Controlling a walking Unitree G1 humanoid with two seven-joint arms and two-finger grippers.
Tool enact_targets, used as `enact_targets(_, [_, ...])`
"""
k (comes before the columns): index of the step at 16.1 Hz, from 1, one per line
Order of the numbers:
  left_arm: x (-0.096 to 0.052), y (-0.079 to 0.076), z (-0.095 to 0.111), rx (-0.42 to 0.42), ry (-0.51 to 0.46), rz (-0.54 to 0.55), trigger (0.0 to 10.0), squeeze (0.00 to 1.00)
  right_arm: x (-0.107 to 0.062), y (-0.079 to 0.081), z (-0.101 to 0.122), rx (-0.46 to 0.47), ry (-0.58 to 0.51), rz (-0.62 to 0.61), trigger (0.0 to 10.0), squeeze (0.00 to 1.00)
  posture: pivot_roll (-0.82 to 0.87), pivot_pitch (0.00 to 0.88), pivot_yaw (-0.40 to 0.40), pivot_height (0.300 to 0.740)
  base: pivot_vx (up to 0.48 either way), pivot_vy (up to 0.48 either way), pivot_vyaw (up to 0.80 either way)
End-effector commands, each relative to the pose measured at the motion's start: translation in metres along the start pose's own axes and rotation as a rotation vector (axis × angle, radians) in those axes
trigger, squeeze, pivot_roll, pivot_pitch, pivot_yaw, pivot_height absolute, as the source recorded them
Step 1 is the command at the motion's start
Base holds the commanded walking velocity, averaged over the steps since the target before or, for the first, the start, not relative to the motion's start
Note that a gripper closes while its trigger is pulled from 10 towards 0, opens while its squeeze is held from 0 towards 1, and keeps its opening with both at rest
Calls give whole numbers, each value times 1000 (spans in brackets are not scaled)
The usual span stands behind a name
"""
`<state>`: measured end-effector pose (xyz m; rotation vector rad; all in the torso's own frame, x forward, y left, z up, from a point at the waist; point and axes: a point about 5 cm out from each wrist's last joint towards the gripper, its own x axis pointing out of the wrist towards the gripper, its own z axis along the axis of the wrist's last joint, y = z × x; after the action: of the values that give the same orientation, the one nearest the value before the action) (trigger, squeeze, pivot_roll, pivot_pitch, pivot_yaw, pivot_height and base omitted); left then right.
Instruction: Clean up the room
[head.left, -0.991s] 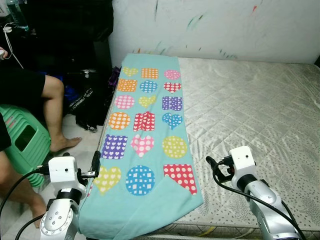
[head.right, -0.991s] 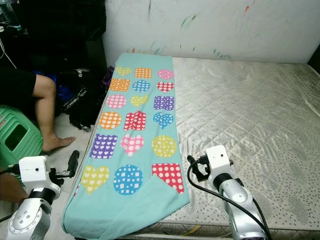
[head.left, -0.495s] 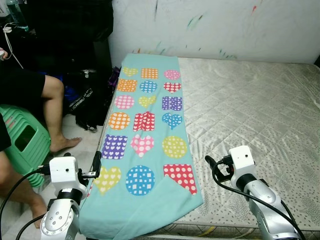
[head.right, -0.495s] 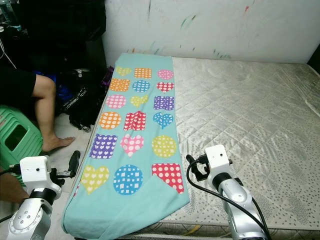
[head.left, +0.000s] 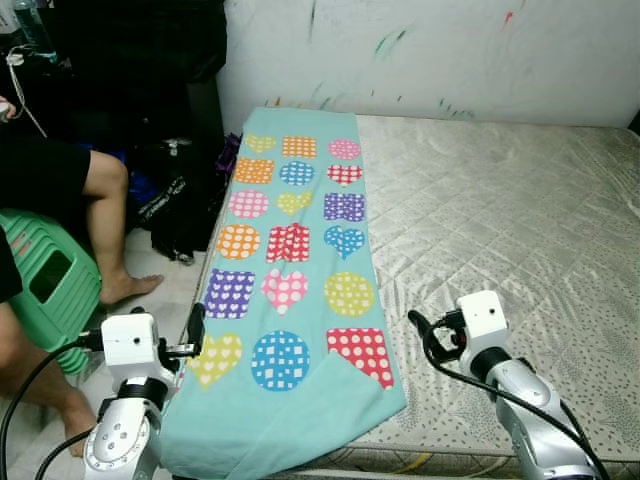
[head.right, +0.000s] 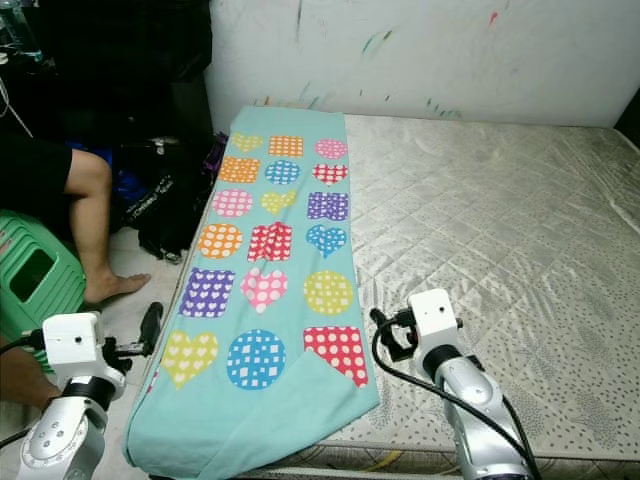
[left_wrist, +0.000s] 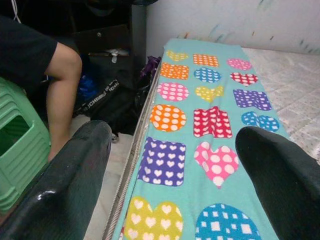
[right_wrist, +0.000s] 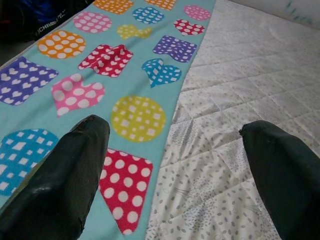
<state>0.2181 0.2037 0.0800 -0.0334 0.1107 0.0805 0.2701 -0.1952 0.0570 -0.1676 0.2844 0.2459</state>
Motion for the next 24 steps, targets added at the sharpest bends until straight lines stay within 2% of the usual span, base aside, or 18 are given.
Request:
enact_targets(1, [0,-2,-3,-6,19,-8,10000,0,-1,2,2,3,-5,10,10000,0,-110,0,-46,740,0,0,0])
enact_targets(4, [-3,2,-5,-7,27,24,10000,0,-10,5,-6,-8,9,-19,10000,0,-107,0,-52,740,0,0,0])
enact_targets(7, [-4,11,-10,-40,54,88,10000,0,-16,-2,-3,-12,-47,-84,10000,0,-112,0,-49,740,0,0,0])
enact_targets(23, [-4,11,-10,-40,54,88,10000,0,-16,-2,-3,-12,-47,-84,10000,0,-112,0,-49,740,0,0,0])
enact_targets(24, [-1,13,-4,-72,2,113,10000,0,-14,-1,10,50,-148,-135,10000,0,-107,0,-40,740,0,0,0])
